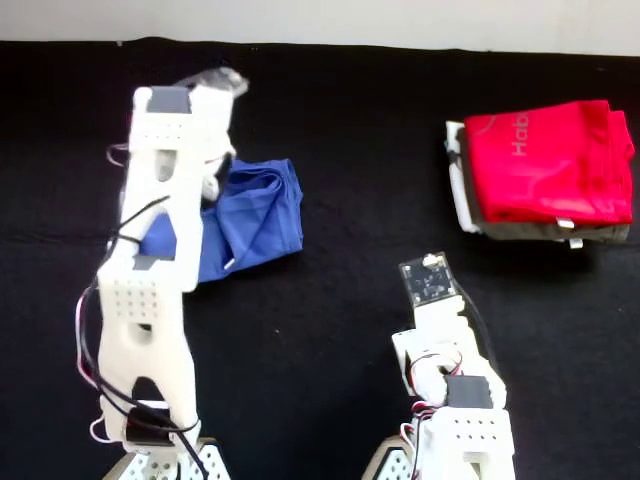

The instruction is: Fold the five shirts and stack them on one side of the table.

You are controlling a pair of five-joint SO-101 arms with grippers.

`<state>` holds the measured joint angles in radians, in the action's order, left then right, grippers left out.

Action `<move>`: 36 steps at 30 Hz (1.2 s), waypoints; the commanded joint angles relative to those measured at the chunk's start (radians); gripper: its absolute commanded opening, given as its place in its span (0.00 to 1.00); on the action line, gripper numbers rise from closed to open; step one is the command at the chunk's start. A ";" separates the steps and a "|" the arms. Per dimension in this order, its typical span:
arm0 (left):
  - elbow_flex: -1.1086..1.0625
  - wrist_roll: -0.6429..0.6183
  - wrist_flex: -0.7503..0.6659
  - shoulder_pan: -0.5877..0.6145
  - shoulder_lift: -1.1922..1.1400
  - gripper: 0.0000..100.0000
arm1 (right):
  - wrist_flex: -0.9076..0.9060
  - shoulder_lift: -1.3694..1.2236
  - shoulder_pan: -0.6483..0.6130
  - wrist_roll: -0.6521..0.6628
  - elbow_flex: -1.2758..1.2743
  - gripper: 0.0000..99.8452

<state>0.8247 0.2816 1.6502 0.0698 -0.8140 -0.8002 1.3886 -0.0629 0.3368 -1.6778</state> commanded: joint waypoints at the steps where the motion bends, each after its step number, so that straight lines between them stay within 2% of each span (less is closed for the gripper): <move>1: 0.007 -0.011 0.038 -0.058 -0.010 0.01 | -0.004 0.010 0.005 0.002 -0.058 0.01; 5: 0.007 -0.011 0.104 -0.165 0.004 0.01 | -0.004 0.010 0.005 0.002 -0.058 0.01; 11: 0.002 -0.041 0.110 -0.275 0.114 0.01 | -0.004 0.010 0.005 0.002 -0.058 0.01; 15: 0.007 -0.041 0.107 -0.272 0.226 0.01 | -0.002 0.010 0.005 0.002 -0.058 0.01; 18: 0.004 -0.041 0.091 -0.209 0.289 0.01 | -0.002 0.010 0.005 0.002 -0.058 0.01; 22: 0.001 -0.041 0.009 -0.107 0.232 0.01 | -0.002 0.010 0.005 0.002 -0.058 0.01; 26: 0.007 -0.040 -0.080 -0.054 0.111 0.01 | -0.002 0.010 0.005 0.002 -0.058 0.01; 31: 0.008 -0.040 -0.216 -0.056 0.021 0.01 | -0.002 0.010 0.005 0.002 -0.058 0.01; 36: 0.008 -0.046 -0.445 -0.097 0.015 0.01 | -0.002 0.010 0.005 0.002 -0.058 0.01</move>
<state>0.8216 0.2463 1.3265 0.0084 -0.8155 -0.8002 1.3886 -0.0629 0.3368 -1.6778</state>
